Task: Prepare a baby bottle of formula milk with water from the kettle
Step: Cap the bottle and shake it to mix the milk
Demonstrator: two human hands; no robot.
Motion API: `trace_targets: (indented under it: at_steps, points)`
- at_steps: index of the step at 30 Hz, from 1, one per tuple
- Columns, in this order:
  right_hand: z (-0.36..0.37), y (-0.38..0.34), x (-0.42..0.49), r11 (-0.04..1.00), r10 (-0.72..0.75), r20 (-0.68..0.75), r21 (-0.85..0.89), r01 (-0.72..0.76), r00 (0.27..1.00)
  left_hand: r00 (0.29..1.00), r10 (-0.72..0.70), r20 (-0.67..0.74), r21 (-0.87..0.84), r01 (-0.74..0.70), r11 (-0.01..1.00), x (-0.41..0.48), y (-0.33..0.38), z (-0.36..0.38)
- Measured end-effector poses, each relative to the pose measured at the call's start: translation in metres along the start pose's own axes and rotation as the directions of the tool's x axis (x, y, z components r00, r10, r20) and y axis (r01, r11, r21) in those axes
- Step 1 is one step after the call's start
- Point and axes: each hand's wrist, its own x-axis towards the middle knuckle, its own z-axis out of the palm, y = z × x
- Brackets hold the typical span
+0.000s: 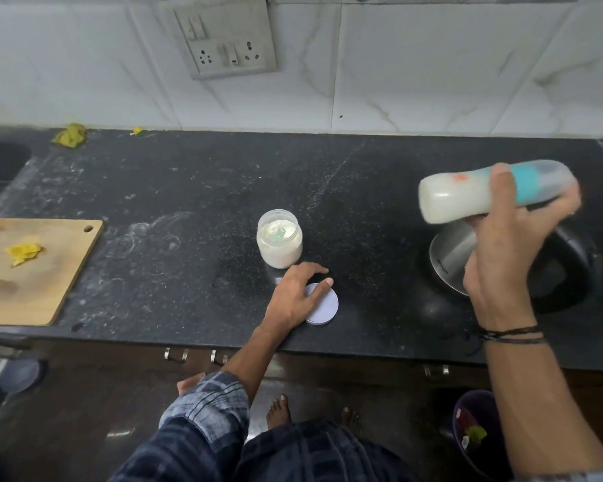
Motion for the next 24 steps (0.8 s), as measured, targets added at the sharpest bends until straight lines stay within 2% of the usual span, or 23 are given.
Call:
trace_targets:
  at_steps: [2, 3, 7, 10, 11, 15, 16, 19, 22, 24]
  points:
    - [0.001, 0.005, -0.002, 0.992, 0.066, 0.147, -0.112, -0.05, 0.987, 1.0, 0.001, -0.006, 0.002, -0.001, 1.0, 0.0, -0.002, 0.0]
    - [-0.001, 0.009, -0.001, 0.99, 0.069, 0.171, -0.132, -0.047, 0.983, 1.0, 0.004, -0.003, 0.002, -0.004, 1.0, 0.0, -0.003, 0.0]
    - [0.003, 0.009, 0.002, 0.999, -0.005, -0.032, 0.039, 0.006, 0.999, 1.0, 0.007, -0.01, 0.004, -0.007, 1.0, 0.001, -0.001, 0.0]
    - [0.005, 0.013, 0.0, 0.994, 0.088, 0.137, -0.072, -0.078, 0.987, 1.0, 0.016, -0.01, 0.001, -0.016, 1.0, 0.0, -0.001, 0.0]
    - [0.002, 0.015, 0.001, 0.994, 0.092, 0.154, -0.079, -0.08, 0.984, 1.0, 0.02, -0.004, 0.0, -0.02, 1.0, 0.0, -0.002, -0.001]
    - [0.002, 0.001, 0.009, 0.993, 0.06, -0.006, 0.101, -0.059, 0.998, 1.0, 0.013, -0.008, 0.004, -0.013, 1.0, 0.0, -0.001, 0.0]
    - [0.003, -0.001, 0.011, 0.993, 0.077, 0.019, 0.086, -0.078, 0.997, 1.0, 0.016, -0.01, 0.006, -0.016, 1.0, -0.001, -0.001, 0.0]
    - [-0.007, 0.004, 0.015, 0.99, 0.105, 0.196, -0.112, -0.084, 0.975, 1.0, 0.023, -0.007, 0.004, -0.023, 1.0, -0.001, -0.002, 0.0]
    - [-0.007, 0.0, 0.012, 0.997, 0.069, 0.08, 0.011, -0.07, 0.994, 1.0, 0.022, -0.009, 0.013, -0.022, 1.0, -0.001, -0.001, -0.001]
    - [-0.005, 0.001, 0.01, 0.995, 0.1, 0.109, -0.014, -0.099, 0.989, 1.0, 0.022, -0.014, 0.013, -0.022, 1.0, -0.001, 0.0, -0.001]
